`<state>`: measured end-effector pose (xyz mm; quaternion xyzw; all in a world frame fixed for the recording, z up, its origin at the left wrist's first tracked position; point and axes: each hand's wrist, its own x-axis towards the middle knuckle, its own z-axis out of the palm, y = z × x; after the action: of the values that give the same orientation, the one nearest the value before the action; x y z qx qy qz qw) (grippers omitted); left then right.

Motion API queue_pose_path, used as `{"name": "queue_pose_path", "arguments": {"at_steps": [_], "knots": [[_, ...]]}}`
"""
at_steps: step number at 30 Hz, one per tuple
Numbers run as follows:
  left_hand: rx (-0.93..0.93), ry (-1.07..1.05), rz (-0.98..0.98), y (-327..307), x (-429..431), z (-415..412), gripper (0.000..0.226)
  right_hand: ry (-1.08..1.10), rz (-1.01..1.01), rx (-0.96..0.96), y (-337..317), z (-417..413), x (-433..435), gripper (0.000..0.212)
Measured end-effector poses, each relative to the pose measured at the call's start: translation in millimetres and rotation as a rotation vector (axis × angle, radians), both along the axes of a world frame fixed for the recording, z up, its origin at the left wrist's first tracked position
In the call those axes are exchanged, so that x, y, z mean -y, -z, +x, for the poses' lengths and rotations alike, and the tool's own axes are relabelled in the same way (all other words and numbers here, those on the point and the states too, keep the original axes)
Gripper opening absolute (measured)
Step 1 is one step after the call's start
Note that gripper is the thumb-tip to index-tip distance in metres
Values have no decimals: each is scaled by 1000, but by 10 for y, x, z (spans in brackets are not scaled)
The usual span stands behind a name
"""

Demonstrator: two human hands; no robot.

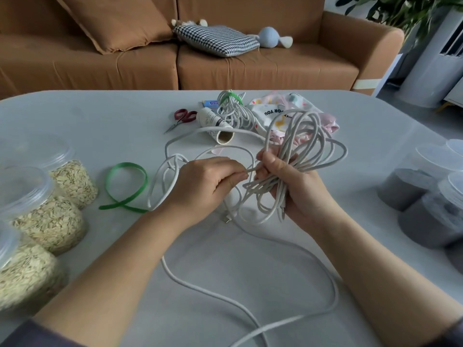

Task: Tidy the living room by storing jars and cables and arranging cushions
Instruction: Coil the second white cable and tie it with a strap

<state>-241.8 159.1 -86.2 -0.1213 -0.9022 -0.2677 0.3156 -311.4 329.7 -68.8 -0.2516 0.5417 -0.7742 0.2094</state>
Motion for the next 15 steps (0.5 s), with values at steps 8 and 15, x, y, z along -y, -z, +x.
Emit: {"name": "queue_pose_path", "arguments": {"at_steps": [8,15], "knots": [[247,-24,37,43,124,26,28,96,-248,70,-95,-71,-55,33],[86,-4,-348,-57,124,9,27,-771,-30,610,-126,-273,-225,30]]}}
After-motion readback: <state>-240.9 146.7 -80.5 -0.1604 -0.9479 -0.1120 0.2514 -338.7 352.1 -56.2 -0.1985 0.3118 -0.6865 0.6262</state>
